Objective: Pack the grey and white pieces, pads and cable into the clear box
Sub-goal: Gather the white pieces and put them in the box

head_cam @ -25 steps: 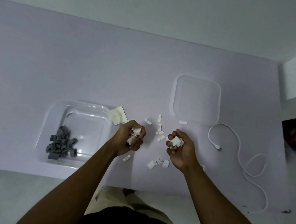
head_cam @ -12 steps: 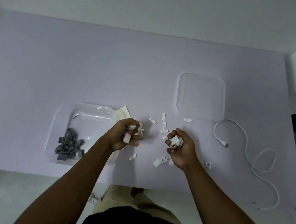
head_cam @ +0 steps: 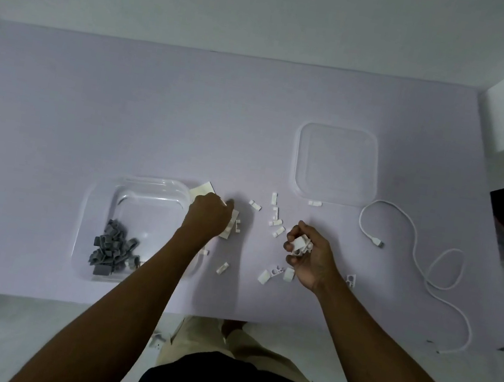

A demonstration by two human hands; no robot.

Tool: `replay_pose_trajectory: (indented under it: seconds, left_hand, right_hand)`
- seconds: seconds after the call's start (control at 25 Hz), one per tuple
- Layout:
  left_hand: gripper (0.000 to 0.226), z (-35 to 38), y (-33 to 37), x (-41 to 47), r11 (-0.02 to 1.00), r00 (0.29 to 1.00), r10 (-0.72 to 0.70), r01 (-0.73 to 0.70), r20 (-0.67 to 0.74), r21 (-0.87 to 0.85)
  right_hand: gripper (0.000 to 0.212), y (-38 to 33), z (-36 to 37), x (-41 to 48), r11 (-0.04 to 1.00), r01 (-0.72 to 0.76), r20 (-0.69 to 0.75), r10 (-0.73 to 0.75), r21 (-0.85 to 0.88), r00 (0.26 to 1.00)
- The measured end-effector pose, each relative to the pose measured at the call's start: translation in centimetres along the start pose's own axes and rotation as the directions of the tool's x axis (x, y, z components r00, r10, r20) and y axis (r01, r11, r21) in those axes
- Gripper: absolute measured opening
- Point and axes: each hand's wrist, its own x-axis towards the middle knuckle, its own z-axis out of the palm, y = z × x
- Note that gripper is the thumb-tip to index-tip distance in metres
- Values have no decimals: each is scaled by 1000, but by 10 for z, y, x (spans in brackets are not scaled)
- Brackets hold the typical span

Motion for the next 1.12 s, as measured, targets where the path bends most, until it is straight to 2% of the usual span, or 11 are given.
replay_pose_trajectory:
  seconds: [0.12, 0.28, 0.36, 0.44, 0.52, 0.6, 0.68, 0.8, 1.0, 1.08, 1.12]
  left_hand:
    - [47, 7, 2, -3, 975, 996, 54, -36, -75, 217]
    - [48, 12, 0, 2, 909, 991, 130, -103, -40, 403]
    - [47, 16, 0, 6, 886, 991, 130, -121, 11, 447]
    - [45, 20, 2, 8, 868, 990, 133, -137, 42, 478]
    - [35, 24, 4, 9, 859, 989, 135, -147, 61, 490]
    - [27, 25, 5, 8, 860, 988, 127, -154, 87, 487]
    - [29, 26, 10, 8, 888, 988, 110, -146, 107, 435]
    - [33, 23, 24, 5, 946, 987, 82, -121, 139, 300]
    - [37, 24, 30, -20, 946, 959, 255, -274, 123, 174]
    - [38, 16, 26, -30, 953, 956, 280, -288, 88, 90]
    - [38, 8, 22, -35, 954, 954, 293, -296, 61, 46]
  right_hand:
    - [24, 0, -6, 0, 1000, 25, -42, -25, 8, 999]
    - [28, -7, -18, -3, 998, 56, -191, -54, 4, 980]
    - [32, -8, -25, -2, 991, 63, -344, -100, -120, 934]
    - [34, -5, -34, 1, 928, 100, -450, -267, -360, 852]
    - [29, 0, -45, 5, 761, 136, -383, -462, -634, 800]
    - [18, 6, -50, 8, 561, 154, -235, -558, -814, 796]
    - [20, 8, -51, 10, 392, 128, -142, -589, -911, 796]
    - [31, 10, -47, 10, 180, 13, -93, -571, -984, 816]
    - [22, 24, -54, 4, 51, -55, -74, -570, -997, 818]
    - [19, 25, -53, 5, 63, -42, -70, -571, -997, 818]
    - [18, 25, -50, 7, 117, -9, -75, -568, -993, 819]
